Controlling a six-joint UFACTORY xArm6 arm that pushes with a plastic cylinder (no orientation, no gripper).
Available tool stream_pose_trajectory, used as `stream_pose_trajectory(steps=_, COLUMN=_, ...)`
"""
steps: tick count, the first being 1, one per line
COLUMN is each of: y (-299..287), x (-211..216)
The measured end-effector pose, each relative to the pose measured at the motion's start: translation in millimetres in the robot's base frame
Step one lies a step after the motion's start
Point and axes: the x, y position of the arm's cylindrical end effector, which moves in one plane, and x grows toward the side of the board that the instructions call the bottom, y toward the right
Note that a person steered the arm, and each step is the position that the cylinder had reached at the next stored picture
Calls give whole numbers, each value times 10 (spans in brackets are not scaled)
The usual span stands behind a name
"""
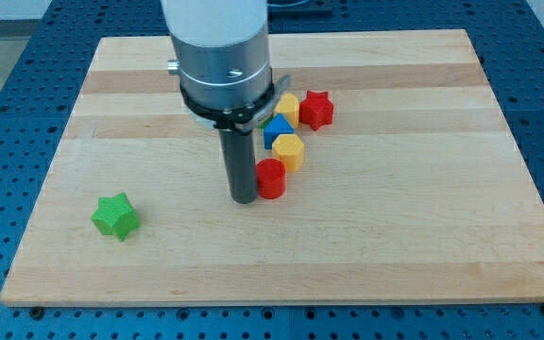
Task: Touch the green star
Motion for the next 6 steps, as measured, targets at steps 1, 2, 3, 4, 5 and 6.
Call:
stream_pose_trajectory(steps=1, y=143, x=0)
stream_pose_trajectory(steps=2, y=162, x=0)
stream_pose_trajectory(steps=3, y=32, x=0)
stream_pose_trajectory(steps=4, y=-319, x=-166)
stream_pose_trajectory(steps=5, y=-828, x=-572)
stream_pose_trajectory(steps=6, y=-1425, x=-874)
